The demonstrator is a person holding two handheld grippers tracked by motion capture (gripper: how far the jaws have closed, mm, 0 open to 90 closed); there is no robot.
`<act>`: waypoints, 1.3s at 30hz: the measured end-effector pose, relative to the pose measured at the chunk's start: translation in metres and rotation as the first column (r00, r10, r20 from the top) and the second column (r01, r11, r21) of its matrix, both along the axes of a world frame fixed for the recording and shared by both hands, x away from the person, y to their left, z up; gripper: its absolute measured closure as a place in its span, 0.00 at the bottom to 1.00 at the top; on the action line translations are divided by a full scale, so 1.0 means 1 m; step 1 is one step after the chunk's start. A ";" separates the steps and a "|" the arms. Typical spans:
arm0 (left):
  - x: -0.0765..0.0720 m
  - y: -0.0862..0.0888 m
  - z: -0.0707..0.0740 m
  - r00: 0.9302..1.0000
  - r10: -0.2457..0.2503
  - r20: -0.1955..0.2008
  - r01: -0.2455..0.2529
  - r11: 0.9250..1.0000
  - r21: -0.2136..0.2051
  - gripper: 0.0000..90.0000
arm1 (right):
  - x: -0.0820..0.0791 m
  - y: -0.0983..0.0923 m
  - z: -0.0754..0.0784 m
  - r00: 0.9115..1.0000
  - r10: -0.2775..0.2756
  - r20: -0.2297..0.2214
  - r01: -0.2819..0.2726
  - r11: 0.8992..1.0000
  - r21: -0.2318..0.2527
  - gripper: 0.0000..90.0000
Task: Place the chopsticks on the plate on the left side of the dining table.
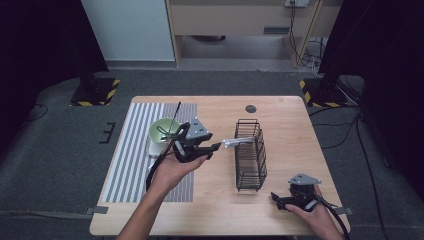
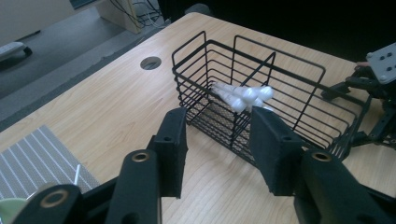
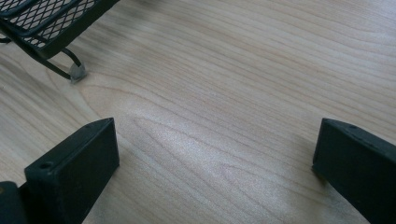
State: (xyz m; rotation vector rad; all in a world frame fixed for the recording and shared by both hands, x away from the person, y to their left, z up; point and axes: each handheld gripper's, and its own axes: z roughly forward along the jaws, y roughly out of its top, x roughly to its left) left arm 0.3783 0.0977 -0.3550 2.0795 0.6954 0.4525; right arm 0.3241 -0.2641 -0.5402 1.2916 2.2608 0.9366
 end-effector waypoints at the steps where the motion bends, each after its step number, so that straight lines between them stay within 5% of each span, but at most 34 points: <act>1: 0.000 -0.001 0.001 1.000 -0.001 0.000 0.001 1.000 -0.001 0.65 | 0.000 0.000 0.000 1.000 0.000 0.000 0.000 1.000 0.000 0.00; 19: 0.005 -0.018 0.004 0.999 -0.050 0.006 0.050 0.999 0.012 0.91 | 0.000 0.000 0.000 1.000 0.002 0.000 -0.002 1.000 0.000 0.00; 32: 0.017 -0.022 0.011 0.999 -0.040 0.015 0.040 0.999 0.017 0.92 | 0.000 -0.001 0.000 1.000 0.006 -0.001 -0.006 1.000 0.002 0.00; 39: 0.027 -0.021 0.003 1.000 -0.007 0.015 0.006 1.000 0.029 0.90 | 0.000 -0.001 0.000 1.000 0.008 -0.001 -0.008 1.000 0.002 0.00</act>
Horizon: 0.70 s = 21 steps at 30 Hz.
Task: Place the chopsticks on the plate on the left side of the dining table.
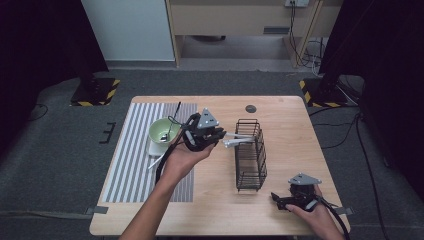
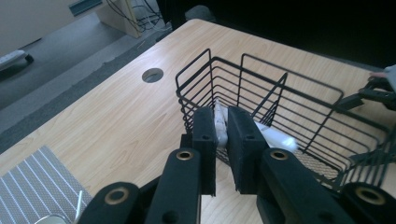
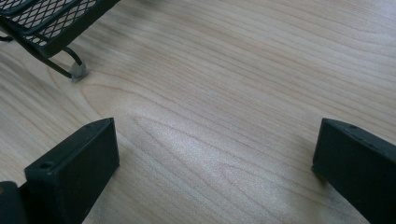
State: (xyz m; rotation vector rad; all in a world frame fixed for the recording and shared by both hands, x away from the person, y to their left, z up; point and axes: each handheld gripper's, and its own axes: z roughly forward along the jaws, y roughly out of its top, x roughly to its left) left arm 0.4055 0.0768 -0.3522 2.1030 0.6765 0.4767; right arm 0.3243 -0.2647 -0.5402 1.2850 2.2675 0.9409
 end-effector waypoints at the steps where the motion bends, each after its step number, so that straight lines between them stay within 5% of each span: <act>1: 0.001 0.000 -0.002 1.000 0.002 -0.004 -0.002 1.000 0.001 0.90 | 0.000 0.000 0.000 1.000 0.000 0.000 0.000 1.000 0.000 0.00; 21: 0.023 -0.012 -0.024 0.999 -0.011 -0.049 0.011 1.000 0.009 0.85 | 0.000 -0.001 0.000 1.000 0.008 0.000 -0.008 1.000 -0.001 0.00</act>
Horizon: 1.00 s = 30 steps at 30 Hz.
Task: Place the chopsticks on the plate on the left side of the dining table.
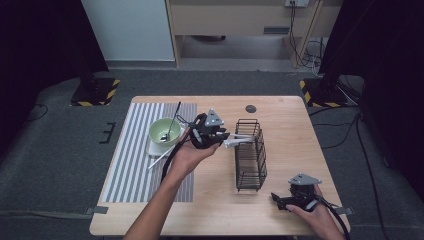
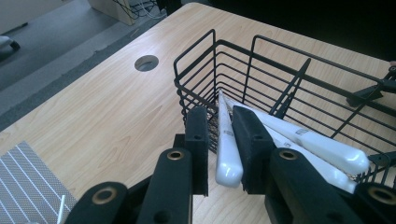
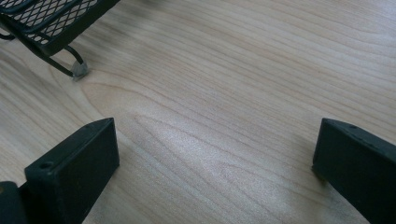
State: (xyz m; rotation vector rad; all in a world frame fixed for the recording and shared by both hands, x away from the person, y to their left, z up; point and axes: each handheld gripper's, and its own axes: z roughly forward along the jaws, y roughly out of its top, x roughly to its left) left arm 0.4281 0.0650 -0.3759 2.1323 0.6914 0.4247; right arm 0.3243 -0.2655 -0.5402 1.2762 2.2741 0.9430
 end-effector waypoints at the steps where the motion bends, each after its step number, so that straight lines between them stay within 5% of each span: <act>1: 0.001 0.000 0.000 1.000 -0.001 -0.002 0.001 1.000 0.000 0.85 | 0.000 0.000 0.000 1.000 0.000 0.001 0.000 1.000 0.000 0.00; 16: 0.003 -0.002 -0.002 0.999 -0.028 -0.032 0.027 0.999 -0.020 0.91 | 0.000 0.000 0.000 1.000 0.002 -0.001 -0.002 1.000 0.000 0.00; 30: -0.006 0.006 0.013 1.000 -0.027 0.005 0.027 0.998 -0.063 0.92 | 0.000 0.000 0.000 1.000 0.003 -0.002 -0.003 1.000 0.001 0.00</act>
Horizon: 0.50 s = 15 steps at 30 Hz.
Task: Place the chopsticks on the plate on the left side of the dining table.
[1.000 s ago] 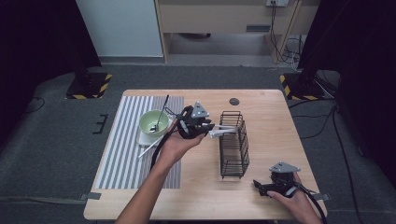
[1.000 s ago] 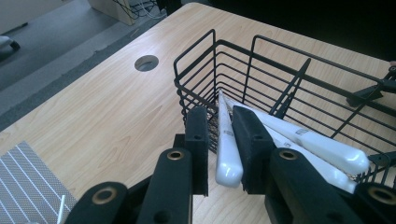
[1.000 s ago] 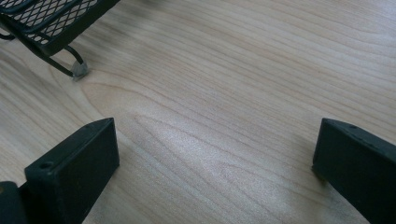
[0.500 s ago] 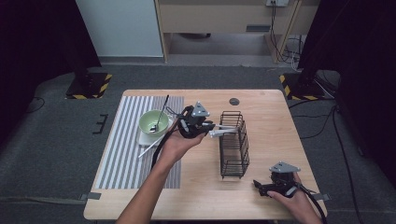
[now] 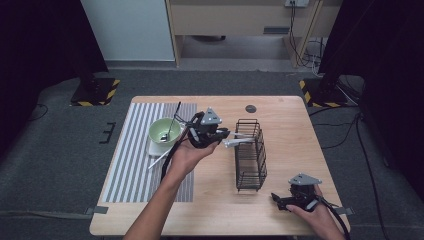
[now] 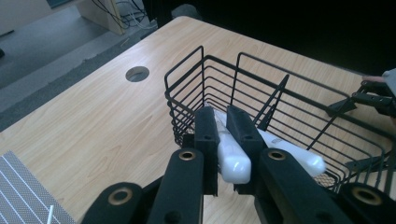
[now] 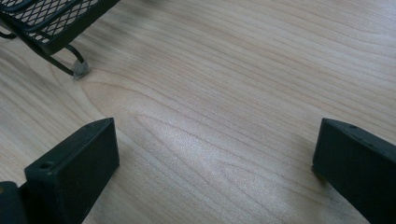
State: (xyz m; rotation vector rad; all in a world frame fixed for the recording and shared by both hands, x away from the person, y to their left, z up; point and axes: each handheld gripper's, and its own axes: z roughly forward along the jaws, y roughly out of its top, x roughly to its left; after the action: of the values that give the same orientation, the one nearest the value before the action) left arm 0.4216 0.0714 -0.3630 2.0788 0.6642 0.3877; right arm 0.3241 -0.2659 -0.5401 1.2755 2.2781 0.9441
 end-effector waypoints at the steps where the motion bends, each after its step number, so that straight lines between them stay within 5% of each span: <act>1: -0.001 0.001 0.002 1.000 -0.003 0.002 0.003 1.000 -0.005 0.92 | 0.000 0.000 0.000 1.000 -0.001 0.000 0.001 1.000 0.000 0.00; 15: -0.030 0.029 0.041 0.997 0.001 0.072 0.004 0.997 -0.071 0.92 | 0.000 0.000 0.000 1.000 -0.001 0.000 0.001 1.000 0.000 0.00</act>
State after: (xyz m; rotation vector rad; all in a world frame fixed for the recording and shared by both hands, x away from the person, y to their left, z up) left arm 0.3920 0.1008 -0.3221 1.9885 0.6243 0.4304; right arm 0.3240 -0.2659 -0.5401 1.2770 2.2776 0.9440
